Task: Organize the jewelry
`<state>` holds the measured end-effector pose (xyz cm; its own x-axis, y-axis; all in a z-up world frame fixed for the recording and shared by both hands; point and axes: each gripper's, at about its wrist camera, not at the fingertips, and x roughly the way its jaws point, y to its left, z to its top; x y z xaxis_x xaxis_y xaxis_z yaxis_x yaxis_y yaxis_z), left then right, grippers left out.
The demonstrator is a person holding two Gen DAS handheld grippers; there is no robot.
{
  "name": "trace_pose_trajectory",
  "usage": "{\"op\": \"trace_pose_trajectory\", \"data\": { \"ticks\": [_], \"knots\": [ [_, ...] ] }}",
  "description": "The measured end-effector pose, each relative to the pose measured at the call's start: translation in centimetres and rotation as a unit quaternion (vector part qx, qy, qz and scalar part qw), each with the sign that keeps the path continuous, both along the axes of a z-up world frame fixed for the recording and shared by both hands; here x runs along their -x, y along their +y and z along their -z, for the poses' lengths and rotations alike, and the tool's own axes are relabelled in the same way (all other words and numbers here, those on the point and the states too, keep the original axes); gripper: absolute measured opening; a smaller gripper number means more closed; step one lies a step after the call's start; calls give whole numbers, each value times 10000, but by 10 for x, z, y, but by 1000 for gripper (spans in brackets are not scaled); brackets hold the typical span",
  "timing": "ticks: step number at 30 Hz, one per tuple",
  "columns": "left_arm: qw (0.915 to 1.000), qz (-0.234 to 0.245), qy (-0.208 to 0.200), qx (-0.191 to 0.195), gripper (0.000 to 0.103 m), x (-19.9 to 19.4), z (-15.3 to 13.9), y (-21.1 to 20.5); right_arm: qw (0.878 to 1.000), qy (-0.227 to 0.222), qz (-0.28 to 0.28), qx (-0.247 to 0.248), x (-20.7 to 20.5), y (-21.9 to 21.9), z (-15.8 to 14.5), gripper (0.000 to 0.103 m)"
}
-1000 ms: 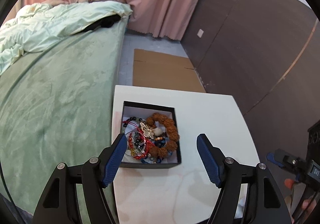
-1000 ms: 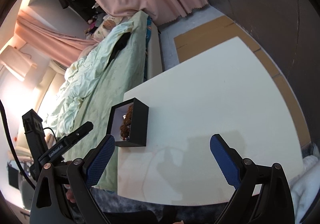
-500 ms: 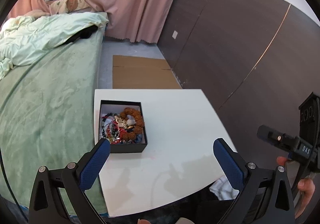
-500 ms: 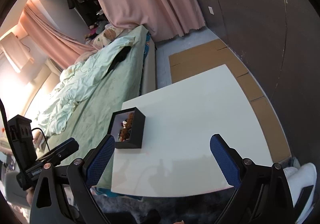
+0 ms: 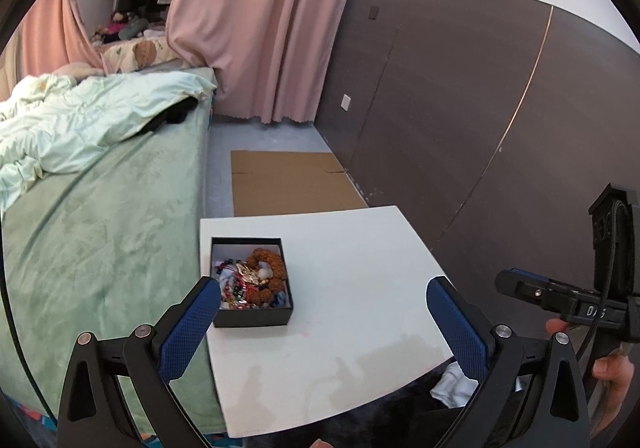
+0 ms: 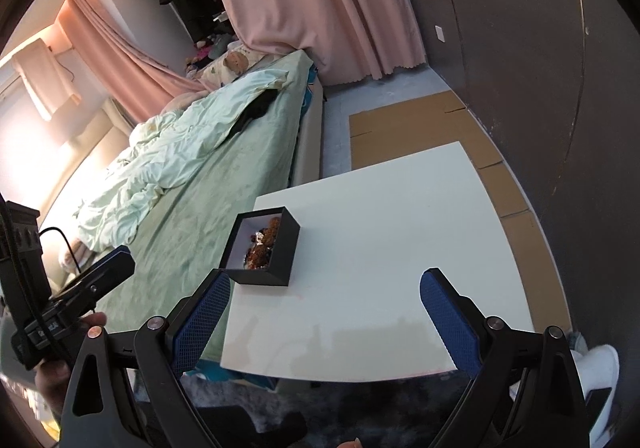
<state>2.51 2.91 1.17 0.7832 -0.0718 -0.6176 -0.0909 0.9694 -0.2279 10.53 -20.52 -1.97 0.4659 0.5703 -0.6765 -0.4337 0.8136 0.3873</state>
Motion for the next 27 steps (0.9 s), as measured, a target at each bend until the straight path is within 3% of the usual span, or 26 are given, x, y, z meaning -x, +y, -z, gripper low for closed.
{"op": "trace_pose_trajectory", "data": {
  "ticks": [27],
  "knots": [
    [9997,7,77,-239,103,6,6,-6,9999,49,116,33,0,-5,2,96]
  ]
}}
